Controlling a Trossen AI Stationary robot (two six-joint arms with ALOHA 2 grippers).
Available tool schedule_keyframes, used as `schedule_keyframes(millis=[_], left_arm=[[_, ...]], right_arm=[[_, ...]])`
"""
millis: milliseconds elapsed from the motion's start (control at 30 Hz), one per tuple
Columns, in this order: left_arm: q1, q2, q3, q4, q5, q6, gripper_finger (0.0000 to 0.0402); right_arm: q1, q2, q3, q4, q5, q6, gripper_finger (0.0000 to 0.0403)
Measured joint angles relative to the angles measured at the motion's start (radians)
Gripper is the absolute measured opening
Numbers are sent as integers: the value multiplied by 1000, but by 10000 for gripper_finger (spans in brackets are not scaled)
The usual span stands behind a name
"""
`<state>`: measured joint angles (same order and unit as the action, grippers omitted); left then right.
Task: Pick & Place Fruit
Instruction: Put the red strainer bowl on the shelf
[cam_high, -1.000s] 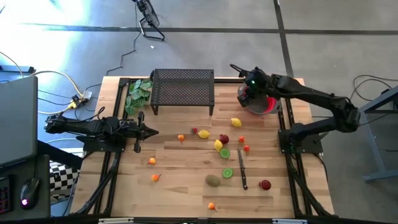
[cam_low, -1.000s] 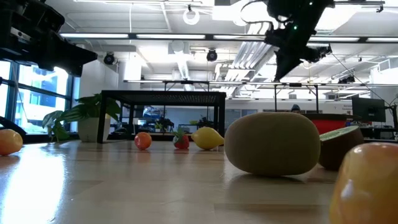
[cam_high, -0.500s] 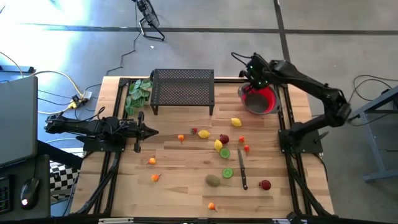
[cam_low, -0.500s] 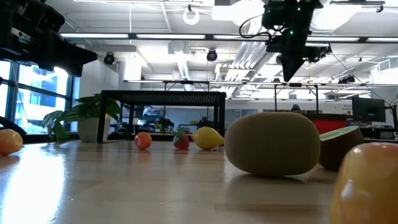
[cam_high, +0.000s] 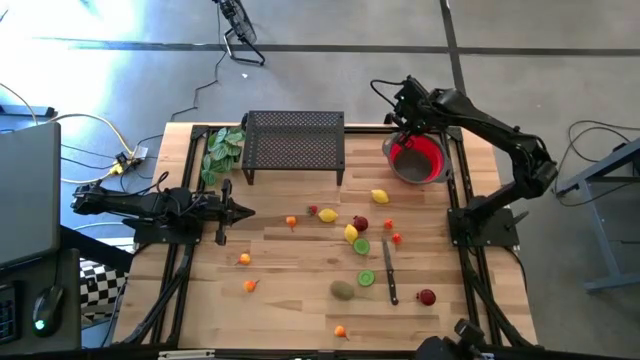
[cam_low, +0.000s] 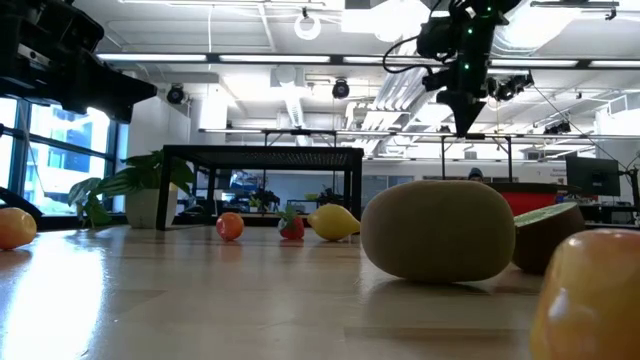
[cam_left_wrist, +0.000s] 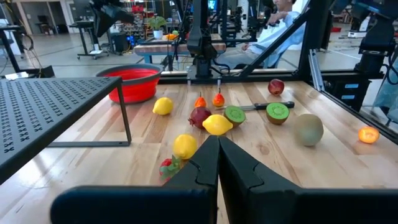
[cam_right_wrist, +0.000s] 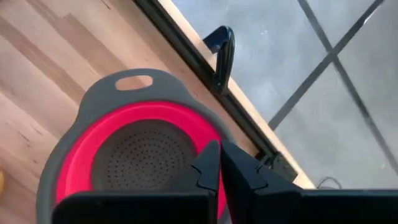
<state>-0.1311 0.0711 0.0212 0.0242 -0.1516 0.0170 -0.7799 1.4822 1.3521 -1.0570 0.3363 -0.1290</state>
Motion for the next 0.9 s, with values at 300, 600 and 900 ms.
schedule_keyframes(millis=[300,600,900], left_arm=[[0,0,0,0,0,0,3],[0,0,0,0,0,0,3],[0,0,0,0,1,0,3]], right_arm=[[3,15,0,-45,-134,5,146],[89,15,-1,-213,-298,155,240],[246,15,-23,-248,-284,189,243]])
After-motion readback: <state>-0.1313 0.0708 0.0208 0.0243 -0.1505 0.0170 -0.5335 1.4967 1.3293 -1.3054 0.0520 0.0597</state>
